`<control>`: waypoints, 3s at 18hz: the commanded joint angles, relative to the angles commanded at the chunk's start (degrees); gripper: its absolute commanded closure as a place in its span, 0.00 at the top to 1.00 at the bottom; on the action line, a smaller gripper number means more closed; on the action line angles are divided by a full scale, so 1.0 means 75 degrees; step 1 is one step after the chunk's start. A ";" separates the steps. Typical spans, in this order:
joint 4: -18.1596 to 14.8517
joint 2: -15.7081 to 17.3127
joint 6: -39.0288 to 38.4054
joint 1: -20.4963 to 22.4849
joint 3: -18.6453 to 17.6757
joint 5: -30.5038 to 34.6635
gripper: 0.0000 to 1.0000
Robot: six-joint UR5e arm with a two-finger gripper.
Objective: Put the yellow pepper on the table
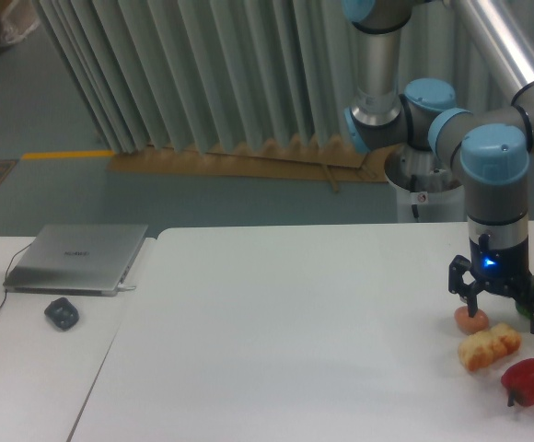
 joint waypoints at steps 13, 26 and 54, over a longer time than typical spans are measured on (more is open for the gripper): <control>-0.0150 0.0212 0.2654 0.1337 0.0022 0.0161 1.00; -0.0161 -0.0280 0.5751 0.2978 -0.0001 0.0138 1.00; -0.0173 -0.0714 0.5517 0.4022 -0.0072 -0.0050 1.00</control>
